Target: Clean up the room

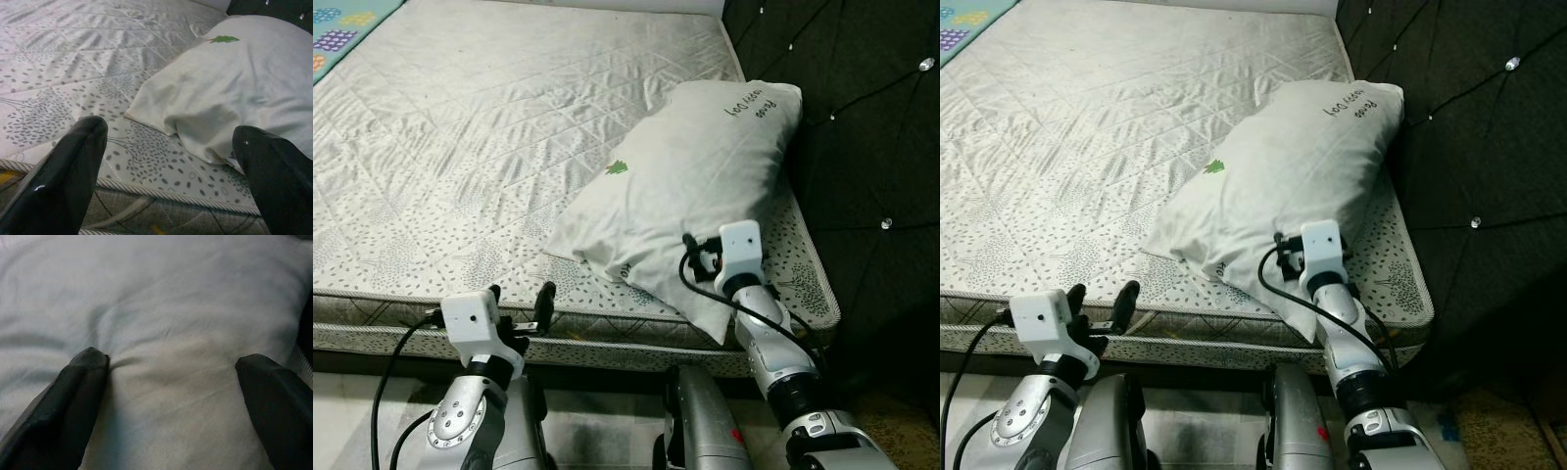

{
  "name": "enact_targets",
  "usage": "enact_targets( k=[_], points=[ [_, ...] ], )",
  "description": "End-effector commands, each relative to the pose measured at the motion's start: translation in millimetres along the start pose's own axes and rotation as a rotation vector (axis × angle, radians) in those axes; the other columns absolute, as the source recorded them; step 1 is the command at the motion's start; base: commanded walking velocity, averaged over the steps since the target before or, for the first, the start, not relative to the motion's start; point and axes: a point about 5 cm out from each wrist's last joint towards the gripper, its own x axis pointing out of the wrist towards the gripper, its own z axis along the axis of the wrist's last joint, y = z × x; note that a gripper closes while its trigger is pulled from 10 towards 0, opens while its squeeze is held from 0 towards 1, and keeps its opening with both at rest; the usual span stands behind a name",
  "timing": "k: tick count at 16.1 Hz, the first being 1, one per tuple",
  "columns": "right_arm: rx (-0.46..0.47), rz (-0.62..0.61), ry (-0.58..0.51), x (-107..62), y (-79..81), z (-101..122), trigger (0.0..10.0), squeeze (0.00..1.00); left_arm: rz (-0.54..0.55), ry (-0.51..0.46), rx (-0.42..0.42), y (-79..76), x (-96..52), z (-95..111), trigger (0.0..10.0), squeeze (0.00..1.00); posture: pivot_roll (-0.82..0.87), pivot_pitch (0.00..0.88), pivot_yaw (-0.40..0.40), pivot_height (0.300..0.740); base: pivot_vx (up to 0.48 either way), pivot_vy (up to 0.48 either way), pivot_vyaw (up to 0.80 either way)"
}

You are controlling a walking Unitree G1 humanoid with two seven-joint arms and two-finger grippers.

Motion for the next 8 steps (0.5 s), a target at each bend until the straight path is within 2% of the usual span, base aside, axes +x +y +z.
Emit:
enact_targets(
  k=[1,4,6,8],
  points=[
    [-0.017,-0.014,0.053,0.0,-4.5,-8.0,10.0,0.00,-0.006,0.005,0.000,-0.8,-2.9,2.1,10.0,0.00,0.06,0.142,-0.027,0.560,0.000,0.000,0.00],
    [-0.015,-0.064,0.117,2.6,-18.1,-15.0,10.0,0.00,-0.028,0.023,-0.008,-2.1,-9.3,2.7,10.0,0.00,0.08,0.163,-0.032,0.560,0.000,0.000,0.00],
    [-0.009,-0.062,0.177,0.7,-20.1,-24.2,10.0,0.00,-0.026,0.033,-0.013,-1.3,-12.6,1.8,10.0,0.00,0.08,0.170,-0.035,0.560,0.000,0.000,0.00],
    [-0.042,-0.132,0.182,-2.2,-30.3,-27.3,10.0,0.00,-0.022,0.040,-0.016,-1.6,-14.0,2.4,10.0,0.00,0.09,0.174,-0.035,0.560,0.000,0.000,0.00]
  ],
)
